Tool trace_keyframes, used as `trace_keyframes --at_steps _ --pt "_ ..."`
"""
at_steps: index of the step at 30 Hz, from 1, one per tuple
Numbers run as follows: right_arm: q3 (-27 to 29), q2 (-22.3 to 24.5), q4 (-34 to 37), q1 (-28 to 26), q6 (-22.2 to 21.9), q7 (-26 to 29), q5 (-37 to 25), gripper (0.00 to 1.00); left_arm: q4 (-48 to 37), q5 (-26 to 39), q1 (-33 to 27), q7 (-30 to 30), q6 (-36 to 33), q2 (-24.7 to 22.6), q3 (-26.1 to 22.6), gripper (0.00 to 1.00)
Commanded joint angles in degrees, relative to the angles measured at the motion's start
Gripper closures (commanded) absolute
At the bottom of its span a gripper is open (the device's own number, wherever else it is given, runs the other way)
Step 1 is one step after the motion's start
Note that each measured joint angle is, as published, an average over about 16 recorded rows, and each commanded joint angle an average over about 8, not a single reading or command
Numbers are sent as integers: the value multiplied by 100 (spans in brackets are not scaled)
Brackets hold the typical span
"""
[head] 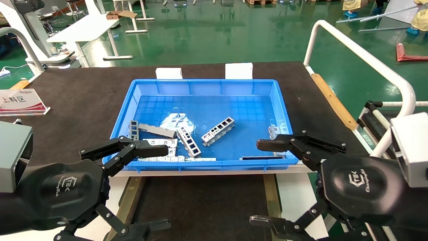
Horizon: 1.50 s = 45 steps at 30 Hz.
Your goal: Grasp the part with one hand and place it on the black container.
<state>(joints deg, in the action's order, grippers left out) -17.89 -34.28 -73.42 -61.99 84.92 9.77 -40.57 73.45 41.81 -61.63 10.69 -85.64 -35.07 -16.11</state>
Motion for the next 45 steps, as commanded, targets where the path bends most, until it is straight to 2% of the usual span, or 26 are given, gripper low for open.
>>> trace_keyframes --at_steps 1,18,26,36,45 --pt "0 0 0 0 0 0 0 0 0 0 0 0 0 0 0 0" --pt "-1 0 3 -1 1 -1 0 0 -10 15 -5 -14 42 -11 6 0" --pt "-3 0 5 -3 2 -3 1 0 -34 211 -34 -44 247 -96 -46 0" --pt "-6 0 6 -4 2 -4 2 0 -66 934 -141 -37 1139 -517 -269 0" --pt "-8 1 6 -4 1 -5 4 0 -458 1827 -460 42 2023 -1179 -656 0"
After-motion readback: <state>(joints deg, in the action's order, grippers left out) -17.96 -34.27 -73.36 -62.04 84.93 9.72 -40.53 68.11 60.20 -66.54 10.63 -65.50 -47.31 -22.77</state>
